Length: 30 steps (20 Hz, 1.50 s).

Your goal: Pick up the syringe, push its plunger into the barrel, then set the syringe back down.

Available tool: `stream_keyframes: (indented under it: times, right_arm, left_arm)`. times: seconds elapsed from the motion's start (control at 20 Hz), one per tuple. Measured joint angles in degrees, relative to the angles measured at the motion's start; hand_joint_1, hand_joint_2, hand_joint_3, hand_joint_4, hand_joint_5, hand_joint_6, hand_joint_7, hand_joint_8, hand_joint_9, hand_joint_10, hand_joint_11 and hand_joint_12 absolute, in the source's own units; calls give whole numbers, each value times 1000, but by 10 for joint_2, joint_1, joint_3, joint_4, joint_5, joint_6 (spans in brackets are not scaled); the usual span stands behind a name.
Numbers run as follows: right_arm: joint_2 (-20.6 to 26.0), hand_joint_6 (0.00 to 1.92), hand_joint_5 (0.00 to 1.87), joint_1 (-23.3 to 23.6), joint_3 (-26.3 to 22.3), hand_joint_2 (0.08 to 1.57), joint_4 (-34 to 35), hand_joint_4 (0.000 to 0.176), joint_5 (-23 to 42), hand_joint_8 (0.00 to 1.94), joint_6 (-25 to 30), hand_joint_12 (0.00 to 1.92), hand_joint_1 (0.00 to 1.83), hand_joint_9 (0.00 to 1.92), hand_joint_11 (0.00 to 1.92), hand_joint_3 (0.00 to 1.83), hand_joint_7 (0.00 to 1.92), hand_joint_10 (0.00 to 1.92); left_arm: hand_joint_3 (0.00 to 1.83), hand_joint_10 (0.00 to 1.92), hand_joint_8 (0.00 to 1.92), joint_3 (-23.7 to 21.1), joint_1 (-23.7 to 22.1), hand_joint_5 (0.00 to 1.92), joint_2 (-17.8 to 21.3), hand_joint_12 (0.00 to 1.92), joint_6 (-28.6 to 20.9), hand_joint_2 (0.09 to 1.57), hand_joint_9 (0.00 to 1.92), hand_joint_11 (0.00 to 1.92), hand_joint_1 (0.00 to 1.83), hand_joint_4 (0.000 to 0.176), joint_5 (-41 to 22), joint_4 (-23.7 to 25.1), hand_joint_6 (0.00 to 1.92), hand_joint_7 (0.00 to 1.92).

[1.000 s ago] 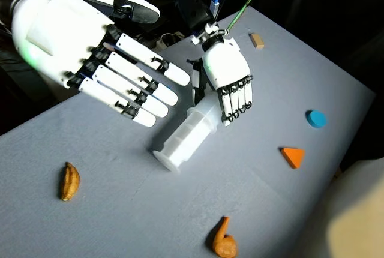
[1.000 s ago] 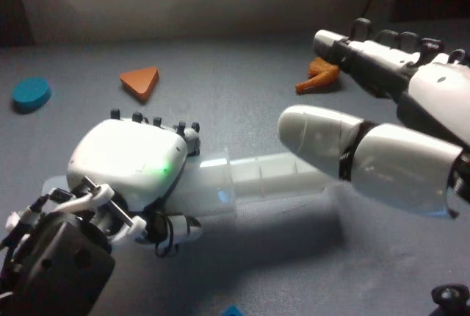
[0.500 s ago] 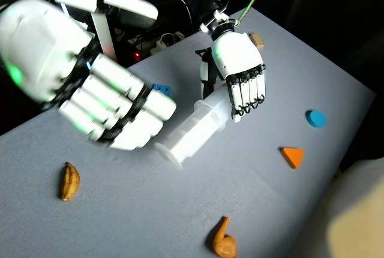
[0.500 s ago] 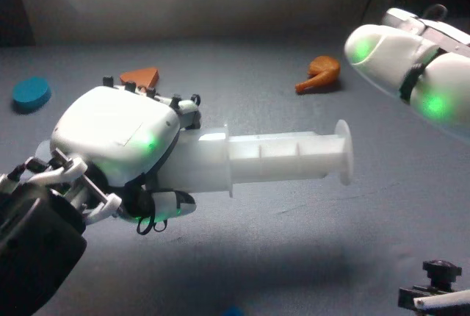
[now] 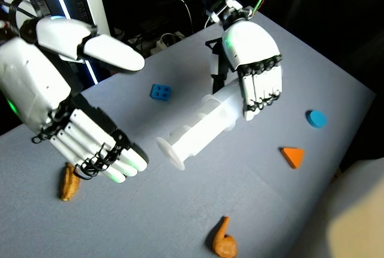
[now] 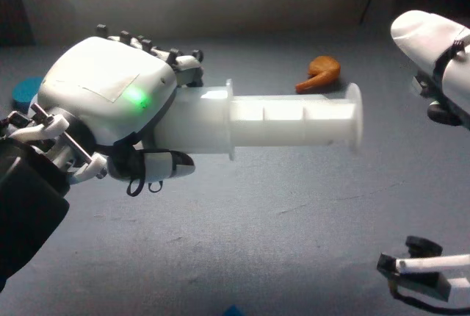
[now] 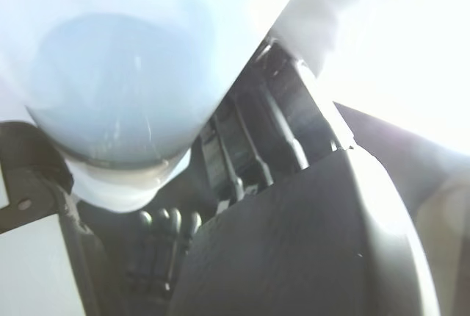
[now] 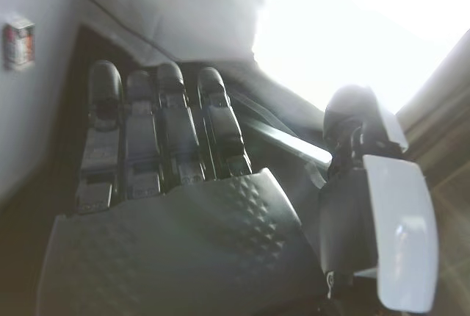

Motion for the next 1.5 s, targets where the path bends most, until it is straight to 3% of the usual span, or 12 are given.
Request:
stream_keyframes:
  times: [0.55,0.7,0.9,1.15,1.5]
  right_arm:
    - [-38,0,92,-9,29,1099,40,55,22,0,50,569,0,102,0,0,146,1]
    - [-55,6,109,-10,41,1099,51,53,21,5,50,665,0,132,0,0,174,9]
    - [-90,1,100,-14,51,1103,53,55,17,0,50,526,0,92,0,2,137,1]
    - [-152,0,93,-6,85,1107,60,55,29,4,61,544,0,110,0,2,155,6]
    - [-180,6,104,15,89,1107,69,54,51,7,61,595,0,112,0,1,149,7]
  left_arm:
    - [0,1268,1031,-1,-7,951,4,1229,-17,1120,846,658,1372,0,15,15,906,994]
    - [0,1259,1021,-1,-2,957,4,1222,-21,1117,853,688,1373,0,14,24,897,999]
    - [0,1274,1031,-1,8,939,3,1244,-23,1121,833,642,1372,0,9,28,908,1010]
    - [0,1267,1024,-1,8,940,4,1223,-25,1119,843,665,1373,0,5,23,899,1017]
    - [0,1273,1035,-1,8,944,5,1250,-23,1121,841,648,1373,0,-2,18,901,1000]
